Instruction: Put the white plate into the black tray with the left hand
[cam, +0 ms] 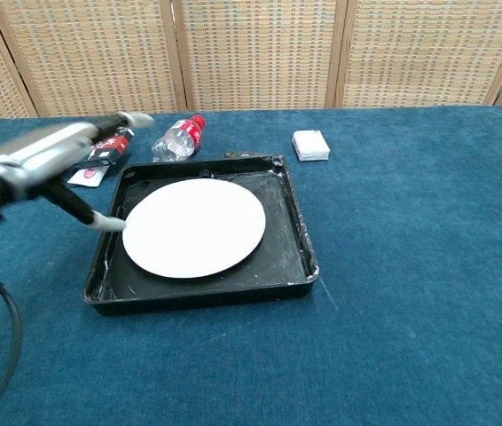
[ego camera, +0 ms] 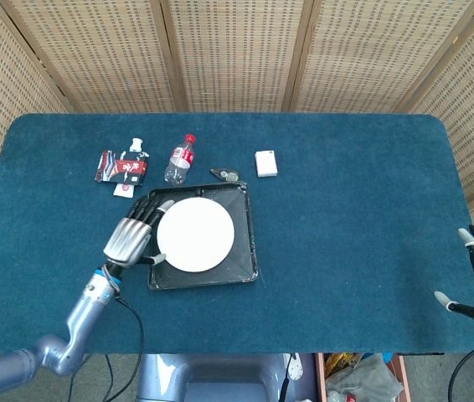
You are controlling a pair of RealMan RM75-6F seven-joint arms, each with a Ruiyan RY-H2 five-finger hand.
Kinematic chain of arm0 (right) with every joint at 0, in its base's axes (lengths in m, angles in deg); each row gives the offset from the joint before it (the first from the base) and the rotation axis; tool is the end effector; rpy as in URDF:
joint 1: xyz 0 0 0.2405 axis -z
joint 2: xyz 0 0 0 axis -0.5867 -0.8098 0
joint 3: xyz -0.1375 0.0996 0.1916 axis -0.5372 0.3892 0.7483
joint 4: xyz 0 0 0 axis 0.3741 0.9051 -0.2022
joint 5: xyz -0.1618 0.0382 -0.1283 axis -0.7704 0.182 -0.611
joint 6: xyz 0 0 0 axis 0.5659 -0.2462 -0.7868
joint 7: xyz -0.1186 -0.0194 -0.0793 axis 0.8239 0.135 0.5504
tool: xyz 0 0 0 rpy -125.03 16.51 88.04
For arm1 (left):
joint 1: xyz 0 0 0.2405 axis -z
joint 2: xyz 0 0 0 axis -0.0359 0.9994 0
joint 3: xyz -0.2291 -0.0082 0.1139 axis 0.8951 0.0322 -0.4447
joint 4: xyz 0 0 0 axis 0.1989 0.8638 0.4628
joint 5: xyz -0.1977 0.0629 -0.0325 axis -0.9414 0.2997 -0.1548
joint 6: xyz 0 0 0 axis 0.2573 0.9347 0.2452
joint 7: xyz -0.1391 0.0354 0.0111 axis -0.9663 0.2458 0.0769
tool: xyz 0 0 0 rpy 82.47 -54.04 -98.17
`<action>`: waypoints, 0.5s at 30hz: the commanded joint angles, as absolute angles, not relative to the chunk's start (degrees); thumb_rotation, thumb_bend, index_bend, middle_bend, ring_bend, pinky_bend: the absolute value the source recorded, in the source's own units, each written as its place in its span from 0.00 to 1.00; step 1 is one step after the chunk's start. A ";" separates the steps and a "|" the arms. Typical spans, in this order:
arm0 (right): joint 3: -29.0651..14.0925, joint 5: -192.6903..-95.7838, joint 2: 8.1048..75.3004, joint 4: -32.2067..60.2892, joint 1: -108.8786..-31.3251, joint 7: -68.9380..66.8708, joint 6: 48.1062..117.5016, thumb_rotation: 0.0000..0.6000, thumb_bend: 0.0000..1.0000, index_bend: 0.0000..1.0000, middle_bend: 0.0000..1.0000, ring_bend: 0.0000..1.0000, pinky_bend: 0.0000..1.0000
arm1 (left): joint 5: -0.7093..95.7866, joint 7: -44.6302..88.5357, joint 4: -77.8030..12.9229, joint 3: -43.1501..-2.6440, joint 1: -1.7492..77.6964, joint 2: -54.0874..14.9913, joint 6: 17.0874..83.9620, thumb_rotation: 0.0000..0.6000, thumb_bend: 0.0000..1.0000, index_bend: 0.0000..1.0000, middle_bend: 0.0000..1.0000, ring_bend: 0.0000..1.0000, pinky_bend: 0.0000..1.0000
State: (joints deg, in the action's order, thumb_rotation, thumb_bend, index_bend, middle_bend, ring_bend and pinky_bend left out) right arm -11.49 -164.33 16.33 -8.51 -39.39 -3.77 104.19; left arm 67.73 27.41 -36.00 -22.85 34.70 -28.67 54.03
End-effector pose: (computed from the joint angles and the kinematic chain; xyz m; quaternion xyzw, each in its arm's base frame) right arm -0.3078 -0.1847 0.1980 0.5532 -0.3979 0.4098 0.6064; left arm -0.1875 0.3180 -0.0031 -0.6921 -0.3534 -0.4587 0.4309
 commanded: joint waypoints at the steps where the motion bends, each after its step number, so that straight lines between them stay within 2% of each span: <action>1: -11.57 -164.54 16.28 -8.68 -39.31 -3.71 104.39 1.00 0.00 0.00 0.00 0.00 0.00 | 64.99 29.39 -44.73 -23.10 28.22 -17.93 59.77 1.00 0.00 0.00 0.00 0.00 0.00; 8: -11.72 -165.10 16.25 -8.86 -39.08 -3.65 104.99 1.00 0.00 0.00 0.00 0.00 0.00 | 62.20 31.03 -51.44 -25.44 19.96 -8.62 66.82 1.00 0.00 0.00 0.00 0.00 0.00; 15: -11.72 -165.30 16.08 -8.86 -38.92 -3.93 105.35 1.00 0.00 0.00 0.00 0.00 0.00 | 62.93 31.31 -56.57 -28.65 13.61 -4.37 72.37 1.00 0.00 0.00 0.00 0.00 0.00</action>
